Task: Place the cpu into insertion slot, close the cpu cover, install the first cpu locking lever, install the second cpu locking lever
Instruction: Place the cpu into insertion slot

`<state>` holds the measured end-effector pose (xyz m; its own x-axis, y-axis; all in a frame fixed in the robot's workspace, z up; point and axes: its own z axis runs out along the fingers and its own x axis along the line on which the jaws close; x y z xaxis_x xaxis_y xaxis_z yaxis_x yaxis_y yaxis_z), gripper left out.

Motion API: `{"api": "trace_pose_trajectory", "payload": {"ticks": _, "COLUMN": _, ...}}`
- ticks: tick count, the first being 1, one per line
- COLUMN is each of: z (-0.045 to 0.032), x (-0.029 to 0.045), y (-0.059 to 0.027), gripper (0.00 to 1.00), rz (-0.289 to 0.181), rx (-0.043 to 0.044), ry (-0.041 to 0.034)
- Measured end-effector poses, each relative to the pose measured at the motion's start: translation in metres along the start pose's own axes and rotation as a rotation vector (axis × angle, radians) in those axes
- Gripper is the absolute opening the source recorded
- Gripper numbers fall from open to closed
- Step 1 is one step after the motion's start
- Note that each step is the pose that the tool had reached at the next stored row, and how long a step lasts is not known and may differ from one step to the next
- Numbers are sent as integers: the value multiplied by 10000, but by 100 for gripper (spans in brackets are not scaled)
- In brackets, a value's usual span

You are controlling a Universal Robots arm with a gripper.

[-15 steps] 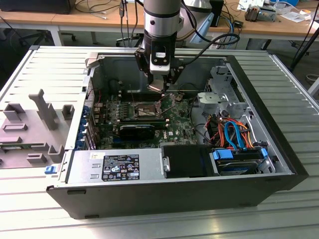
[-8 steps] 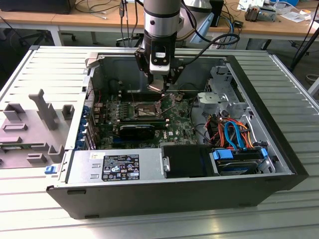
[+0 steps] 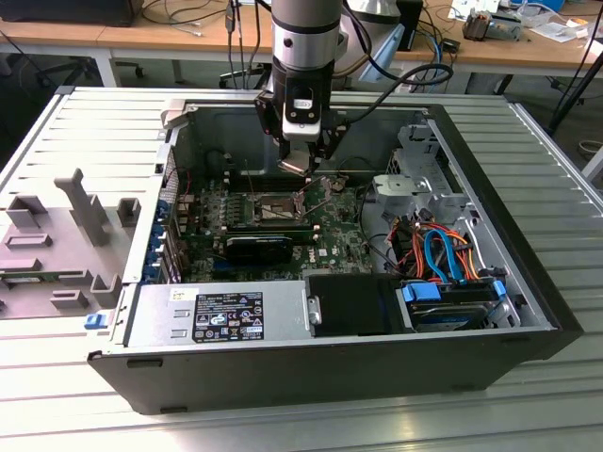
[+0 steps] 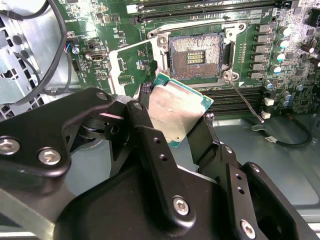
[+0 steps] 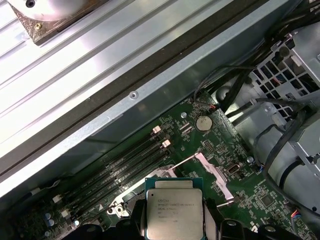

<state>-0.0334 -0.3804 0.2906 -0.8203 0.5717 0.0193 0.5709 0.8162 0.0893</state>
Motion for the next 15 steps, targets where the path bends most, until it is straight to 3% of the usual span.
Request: {"api": "trace_pose_trajectory", "payload": {"ticks": 15, "z": 2, "x": 0, "y": 0, "gripper": 55, "rz": 100, "rx": -2, "ry": -9}}
